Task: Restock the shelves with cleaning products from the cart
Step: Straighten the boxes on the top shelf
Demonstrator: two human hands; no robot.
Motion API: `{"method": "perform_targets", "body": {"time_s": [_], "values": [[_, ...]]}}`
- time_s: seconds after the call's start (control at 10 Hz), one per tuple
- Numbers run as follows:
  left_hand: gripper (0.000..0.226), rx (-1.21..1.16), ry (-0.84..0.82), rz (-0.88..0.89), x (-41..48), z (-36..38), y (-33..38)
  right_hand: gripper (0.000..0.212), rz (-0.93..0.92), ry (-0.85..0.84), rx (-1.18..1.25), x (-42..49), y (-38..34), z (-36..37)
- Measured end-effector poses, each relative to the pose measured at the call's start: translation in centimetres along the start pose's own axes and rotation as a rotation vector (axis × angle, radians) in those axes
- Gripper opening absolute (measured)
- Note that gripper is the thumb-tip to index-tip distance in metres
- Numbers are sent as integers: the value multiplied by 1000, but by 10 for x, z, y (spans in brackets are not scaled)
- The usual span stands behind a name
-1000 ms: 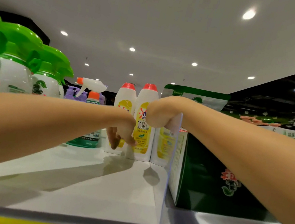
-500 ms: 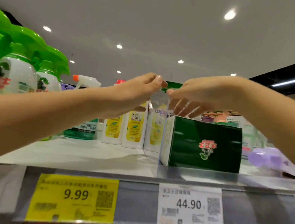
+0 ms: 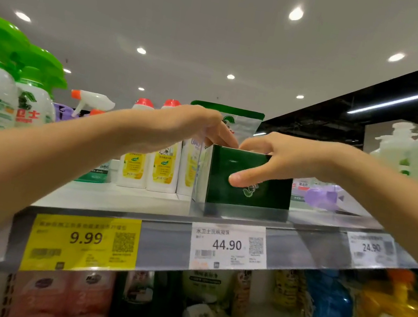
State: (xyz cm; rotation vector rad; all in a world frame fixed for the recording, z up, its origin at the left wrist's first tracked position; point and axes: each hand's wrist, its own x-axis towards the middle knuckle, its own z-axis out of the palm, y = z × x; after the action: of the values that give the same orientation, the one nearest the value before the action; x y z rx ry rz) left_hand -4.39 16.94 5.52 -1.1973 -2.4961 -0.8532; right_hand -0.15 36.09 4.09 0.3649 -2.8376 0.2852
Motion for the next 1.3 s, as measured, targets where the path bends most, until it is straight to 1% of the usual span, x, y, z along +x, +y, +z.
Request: {"method": "perform_targets", "body": {"time_s": [0.1, 0.2, 0.3, 0.4, 0.5, 0.6, 0.7, 0.8, 0.9, 1.0, 1.1, 1.2, 1.3], "values": [[32, -5, 43, 58, -3, 0, -12, 86, -8, 7, -52, -1, 1, 1], [34, -10, 77, 61, -10, 4, -11, 77, -27, -24, -63, -4, 4, -3], [22, 18, 53, -11, -8, 1, 3, 77, -67, -29, -111, -3, 11, -9], [22, 315, 93, 9, -10, 3, 26, 92, -129, -18, -195, 0, 20, -13], [49, 1052, 138, 50, -13, 24, 55, 97, -186, -58, -287, -4, 18, -18], [63, 1436, -8, -255, -4, 43, 71, 96, -217, -89, -509, -11, 11, -25], [68, 1436, -93, -544, 4, 53, 69, 73, -256, 29, -744, -16, 14, -24], [75, 1363, -79, -580, 5, 58, 67, 64, -285, 115, -808, -17, 17, -17], [103, 1157, 14, -624, 2, 57, 66, 63, -262, 154, -685, -10, 21, -14], [80, 1145, 151, -578, 0, 60, 60, 66, -240, 108, -525, -5, 25, -16], [51, 1025, 312, -506, 1, 60, 56, 64, -193, 79, -445, 2, 27, -21], [43, 916, 429, -436, 7, 58, 57, 58, -159, 90, -359, 6, 33, -32], [41, 859, 525, -370, 16, 53, 62, 59, -81, 52, -255, 6, 36, -53]]}}
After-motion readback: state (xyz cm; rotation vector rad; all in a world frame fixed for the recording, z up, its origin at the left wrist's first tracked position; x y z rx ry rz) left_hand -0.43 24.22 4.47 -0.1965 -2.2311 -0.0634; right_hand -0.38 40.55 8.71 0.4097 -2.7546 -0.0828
